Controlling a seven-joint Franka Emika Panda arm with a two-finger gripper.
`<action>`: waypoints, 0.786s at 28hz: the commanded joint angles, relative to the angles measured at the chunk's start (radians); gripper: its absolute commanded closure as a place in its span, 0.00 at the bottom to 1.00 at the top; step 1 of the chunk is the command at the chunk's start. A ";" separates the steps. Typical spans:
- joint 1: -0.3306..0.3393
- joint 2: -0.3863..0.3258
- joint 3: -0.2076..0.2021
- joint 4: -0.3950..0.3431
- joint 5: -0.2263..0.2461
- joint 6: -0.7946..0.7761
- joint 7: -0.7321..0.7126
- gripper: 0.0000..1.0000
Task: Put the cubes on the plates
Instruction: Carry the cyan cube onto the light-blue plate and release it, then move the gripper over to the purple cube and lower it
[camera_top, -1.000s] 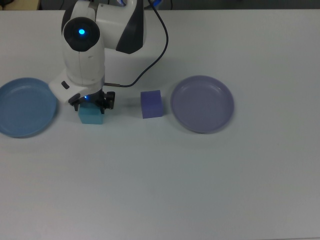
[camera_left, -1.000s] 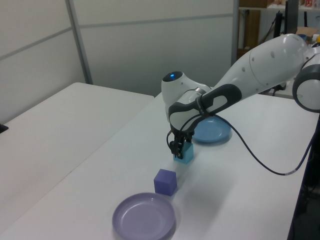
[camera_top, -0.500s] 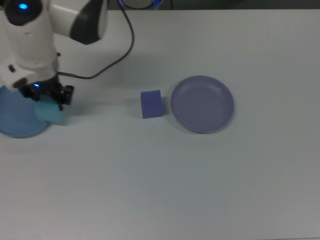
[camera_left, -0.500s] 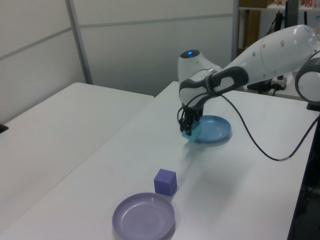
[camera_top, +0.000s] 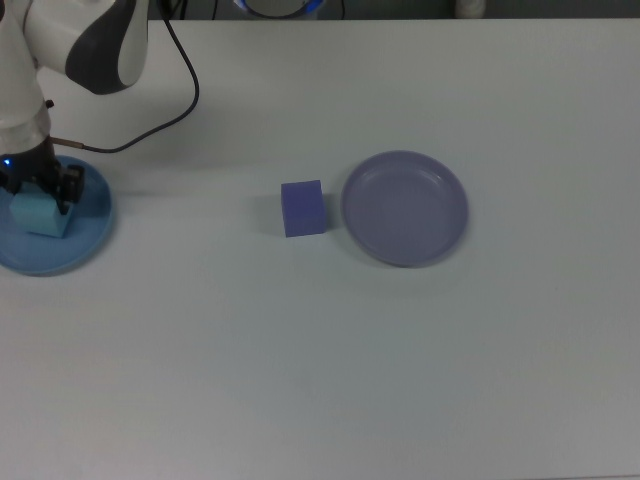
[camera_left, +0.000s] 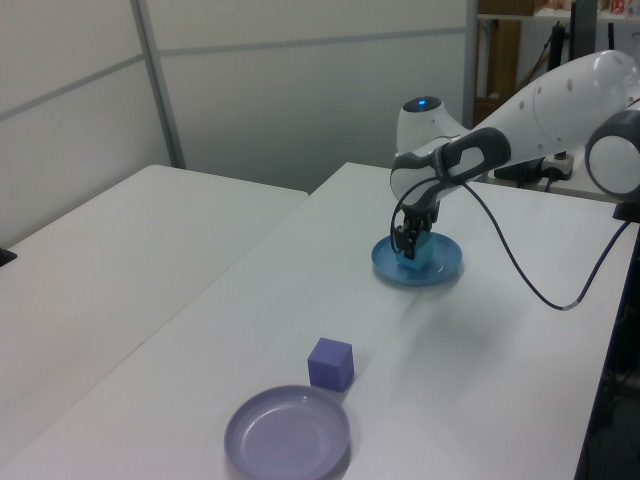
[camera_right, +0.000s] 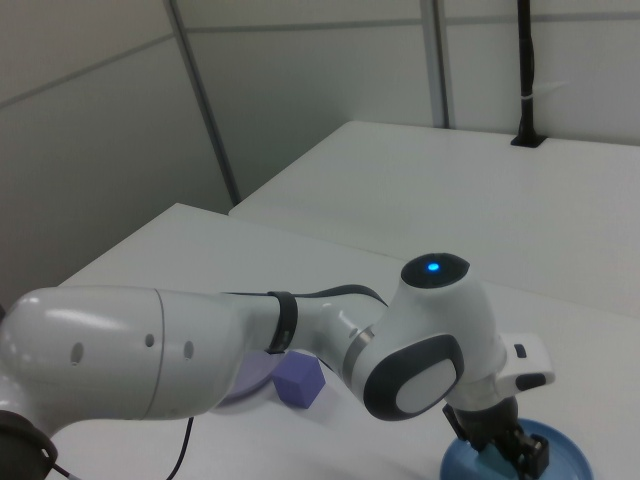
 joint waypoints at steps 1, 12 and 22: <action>0.017 -0.007 -0.001 -0.014 0.015 0.021 -0.019 0.00; 0.037 -0.105 0.019 -0.016 0.073 -0.009 -0.007 0.00; 0.253 -0.121 0.030 -0.019 0.090 -0.155 0.208 0.00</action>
